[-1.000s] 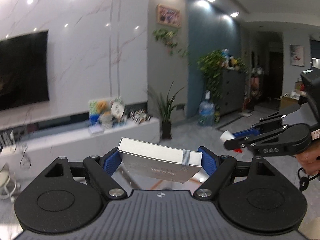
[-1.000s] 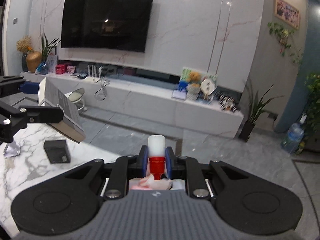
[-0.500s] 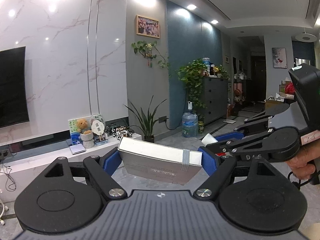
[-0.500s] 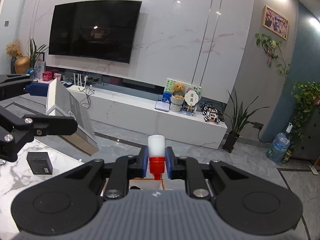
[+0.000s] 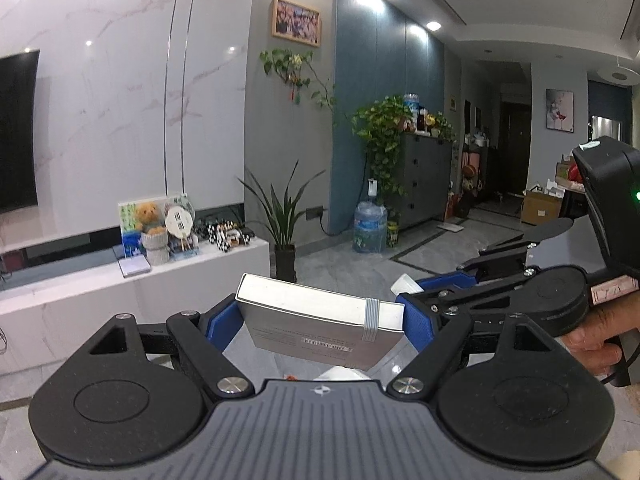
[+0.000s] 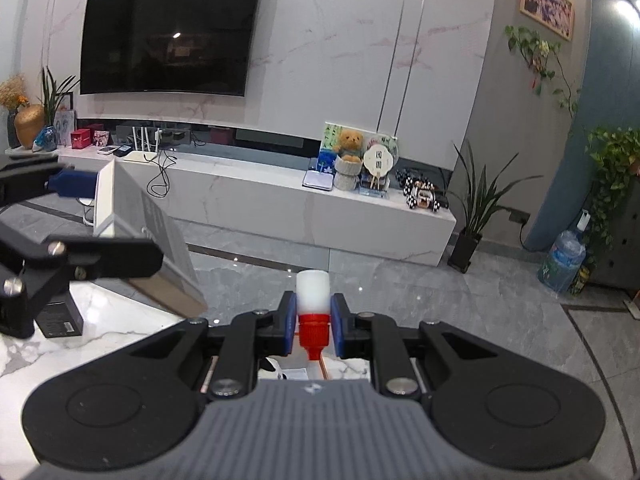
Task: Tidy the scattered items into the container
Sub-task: 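Carry the notebook and the red-capped bottle over the orange box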
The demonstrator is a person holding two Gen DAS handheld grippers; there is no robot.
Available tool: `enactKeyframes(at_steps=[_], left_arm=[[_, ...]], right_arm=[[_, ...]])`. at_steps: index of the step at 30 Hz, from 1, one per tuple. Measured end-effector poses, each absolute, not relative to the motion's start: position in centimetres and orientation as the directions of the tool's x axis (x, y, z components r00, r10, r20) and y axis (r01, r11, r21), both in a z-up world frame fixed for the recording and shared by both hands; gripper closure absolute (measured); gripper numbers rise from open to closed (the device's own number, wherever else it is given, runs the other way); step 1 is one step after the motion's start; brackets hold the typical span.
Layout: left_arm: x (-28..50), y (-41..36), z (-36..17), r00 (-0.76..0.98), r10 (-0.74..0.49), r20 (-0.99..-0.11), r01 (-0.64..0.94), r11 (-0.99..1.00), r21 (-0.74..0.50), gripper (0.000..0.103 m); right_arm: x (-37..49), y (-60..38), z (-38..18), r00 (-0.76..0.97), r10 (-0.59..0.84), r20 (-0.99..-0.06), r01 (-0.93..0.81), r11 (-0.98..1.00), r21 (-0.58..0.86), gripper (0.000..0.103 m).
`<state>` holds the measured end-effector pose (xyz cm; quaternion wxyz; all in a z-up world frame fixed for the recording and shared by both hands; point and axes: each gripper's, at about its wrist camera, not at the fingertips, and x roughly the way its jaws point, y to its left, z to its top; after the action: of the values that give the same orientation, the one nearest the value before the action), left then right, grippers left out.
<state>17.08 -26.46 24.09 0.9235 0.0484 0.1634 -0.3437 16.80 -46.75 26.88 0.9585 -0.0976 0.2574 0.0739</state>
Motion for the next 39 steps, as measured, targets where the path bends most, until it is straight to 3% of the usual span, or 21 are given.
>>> enactKeyframes(at_steps=[39], left_arm=[[27.0,-26.8,9.4,0.599,-0.559,-0.574,0.624,0.775,-0.104,0.007]], right_arm=[[30.4,-45.8,11.0,0.672,0.090,-0.735,-0.235,0.967,-0.097,0.083]])
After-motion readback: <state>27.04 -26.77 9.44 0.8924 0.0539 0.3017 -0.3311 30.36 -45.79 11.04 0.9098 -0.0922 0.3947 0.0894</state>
